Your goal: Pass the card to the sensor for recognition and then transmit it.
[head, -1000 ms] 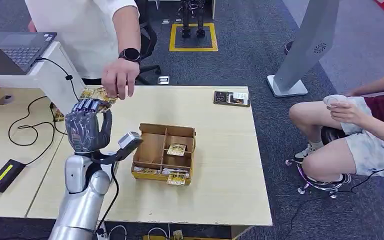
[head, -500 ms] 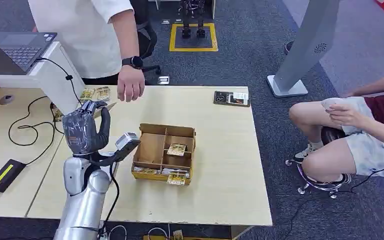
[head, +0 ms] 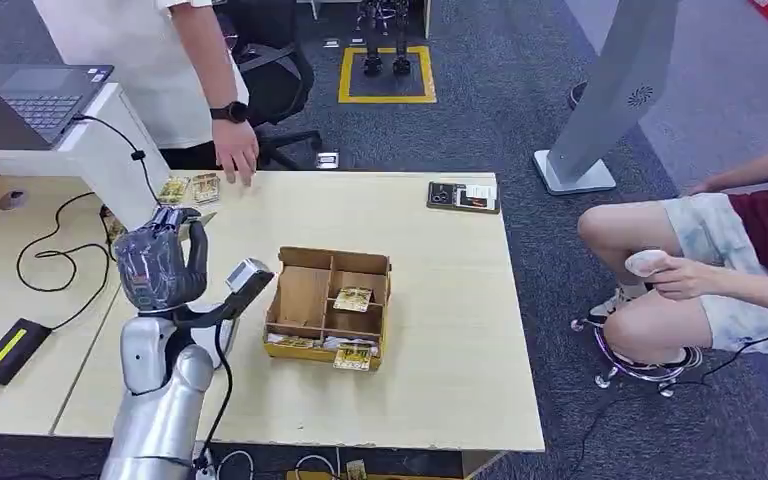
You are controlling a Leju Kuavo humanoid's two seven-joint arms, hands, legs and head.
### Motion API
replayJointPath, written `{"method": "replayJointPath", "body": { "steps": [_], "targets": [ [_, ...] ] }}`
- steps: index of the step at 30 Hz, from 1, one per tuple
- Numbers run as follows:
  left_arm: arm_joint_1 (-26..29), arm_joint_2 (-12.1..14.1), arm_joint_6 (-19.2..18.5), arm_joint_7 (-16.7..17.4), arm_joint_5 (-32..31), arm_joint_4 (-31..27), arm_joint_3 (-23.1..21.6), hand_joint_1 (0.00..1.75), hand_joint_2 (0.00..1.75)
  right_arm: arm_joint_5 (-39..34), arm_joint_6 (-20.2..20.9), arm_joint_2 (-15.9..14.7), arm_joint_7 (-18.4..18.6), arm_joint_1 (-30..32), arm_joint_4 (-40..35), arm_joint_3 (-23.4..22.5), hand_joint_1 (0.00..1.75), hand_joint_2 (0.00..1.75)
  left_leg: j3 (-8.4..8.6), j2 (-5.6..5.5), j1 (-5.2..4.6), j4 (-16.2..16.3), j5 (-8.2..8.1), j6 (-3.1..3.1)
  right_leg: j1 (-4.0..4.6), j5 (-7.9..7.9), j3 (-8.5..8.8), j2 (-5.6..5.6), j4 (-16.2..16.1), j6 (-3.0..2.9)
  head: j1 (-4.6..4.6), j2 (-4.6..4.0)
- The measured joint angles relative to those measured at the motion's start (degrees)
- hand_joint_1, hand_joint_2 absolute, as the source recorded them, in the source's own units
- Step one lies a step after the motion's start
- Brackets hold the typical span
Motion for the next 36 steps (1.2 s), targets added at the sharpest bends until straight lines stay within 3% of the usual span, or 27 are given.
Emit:
{"method": "replayJointPath", "body": {
  "steps": [4, 9, 14, 18, 28, 36],
  "targets": [
    [0.66, 3.86, 0.0, 7.44, -3.42, 2.57, -1.99, 1.75, 1.75, 0.0, -0.02, -0.26, -0.11, 0.03, 0.22, 0.11, 0.0, 1.75, 0.0, 0.01, 0.0, 0.0, 0.02, -0.02, 0.0, 0.0, -0.03, 0.02, 0.0, 0.0, 0.0, 0.0],
    [0.87, 6.5, 0.0, 7.86, -4.13, 4.5, -3.47, 1.75, 1.75, 0.0, -0.02, -0.52, -0.04, 0.04, 0.26, 0.44, 0.0, 1.75, -0.03, 0.01, 0.0, 0.0, 0.01, -0.02, -0.01, 0.01, -0.02, 0.02, -0.01, 0.01, 0.0, 0.0],
    [0.88, 9.65, 0.0, 13.82, -5.61, 8.49, -6.51, 1.75, 1.75, 0.0, 0.42, -0.63, 0.28, 0.11, 0.22, 0.61, 0.0, 1.75, -0.01, 0.01, 0.0, 0.01, 0.02, -0.02, 0.0, 0.01, -0.04, 0.02, -0.01, 0.01, 0.0, 0.0],
    [0.97, 11.84, -0.61, 16.05, -5.72, 12.93, -10.16, 1.75, 1.75, 0.02, 1.13, -0.66, 0.44, 0.25, -0.09, 0.61, 0.0, 1.75, -0.01, 0.01, 0.0, 0.01, 0.02, -0.03, 0.0, 0.01, -0.04, 0.02, -0.01, 0.0, 0.0, 0.0],
    [1.08, 13.8, -1.05, 16.84, -5.41, 17.46, -14.56, 1.75, 1.75, 0.02, 1.44, -0.66, 0.66, 0.49, -0.74, 0.85, 0.0, 1.75, -0.03, 0.01, 0.0, 0.01, 0.02, -0.02, 0.0, 0.01, -0.04, 0.02, -0.02, 0.01, 0.0, 0.0],
    [3.96, 14.06, -6.44, 17.39, -4.78, 18.27, -18.16, 1.75, 1.75, -1.16, 0.9, -0.13, 0.11, 0.58, -2.1, 0.85, 0.0, 1.75, -0.04, 0.0, -0.01, 0.01, 0.01, -0.02, -0.01, 0.0, -0.02, 0.01, -0.02, 0.01, 0.0, 0.0]
  ]
}}
